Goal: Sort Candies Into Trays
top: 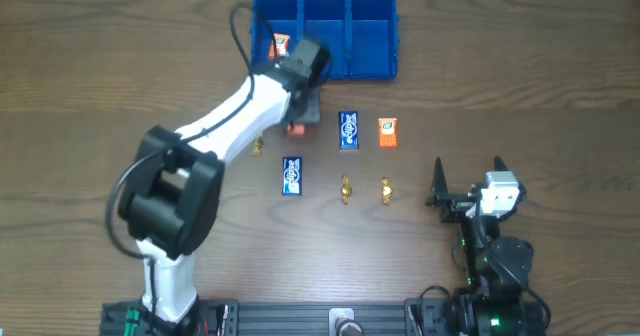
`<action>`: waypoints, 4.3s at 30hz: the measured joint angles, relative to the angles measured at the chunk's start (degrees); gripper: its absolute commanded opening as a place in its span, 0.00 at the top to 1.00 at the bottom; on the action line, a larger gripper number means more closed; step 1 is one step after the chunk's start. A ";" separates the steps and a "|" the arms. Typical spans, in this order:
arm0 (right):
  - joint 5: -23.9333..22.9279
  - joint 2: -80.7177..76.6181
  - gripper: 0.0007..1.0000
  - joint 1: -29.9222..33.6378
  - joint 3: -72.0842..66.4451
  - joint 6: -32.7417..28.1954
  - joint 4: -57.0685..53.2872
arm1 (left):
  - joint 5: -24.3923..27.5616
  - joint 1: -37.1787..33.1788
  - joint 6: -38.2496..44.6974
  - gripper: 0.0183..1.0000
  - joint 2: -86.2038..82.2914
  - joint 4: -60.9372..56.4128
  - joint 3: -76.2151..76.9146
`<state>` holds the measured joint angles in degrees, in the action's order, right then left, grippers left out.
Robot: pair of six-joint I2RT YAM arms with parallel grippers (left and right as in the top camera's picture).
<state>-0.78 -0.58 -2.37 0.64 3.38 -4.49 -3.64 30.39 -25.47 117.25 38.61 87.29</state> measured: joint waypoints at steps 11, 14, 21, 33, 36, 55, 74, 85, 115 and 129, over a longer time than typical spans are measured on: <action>0.00 0.00 0.00 0.00 0.00 0.00 0.00 | -2.29 -11.76 6.27 0.66 5.51 11.13 40.13; 0.00 0.00 0.00 0.00 0.00 0.00 0.00 | -1.38 -12.00 7.10 0.66 12.66 12.00 41.31; 0.00 0.00 0.00 0.00 0.00 0.00 0.00 | 0.63 -11.63 8.17 0.23 18.93 12.26 41.40; 0.00 0.00 0.00 0.00 0.00 0.00 0.02 | -5.42 1.53 1.29 0.04 12.83 12.81 41.44; -0.02 0.00 0.00 0.00 0.00 0.00 0.00 | -7.26 12.39 -3.32 0.04 11.61 12.85 42.53; 0.00 0.00 0.00 0.00 0.00 0.00 0.00 | -0.87 19.26 -17.44 0.28 29.49 13.51 42.47; 0.00 0.00 0.00 0.00 0.00 0.00 0.00 | 0.96 18.88 -19.58 0.66 29.59 17.42 42.51; -0.02 0.00 0.00 0.00 0.00 0.00 0.00 | -4.68 14.69 -15.74 0.66 20.09 16.70 41.59; 0.00 0.00 0.00 0.00 0.00 0.00 0.00 | -0.72 -11.58 9.42 0.25 17.92 13.35 42.49; -0.02 0.00 0.00 0.00 0.00 0.00 0.02 | -1.86 -10.12 12.35 0.01 -33.48 -30.29 -6.21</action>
<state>-0.80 -0.58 -2.37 0.64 3.38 -4.47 -5.50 20.27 -13.13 83.77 8.32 81.08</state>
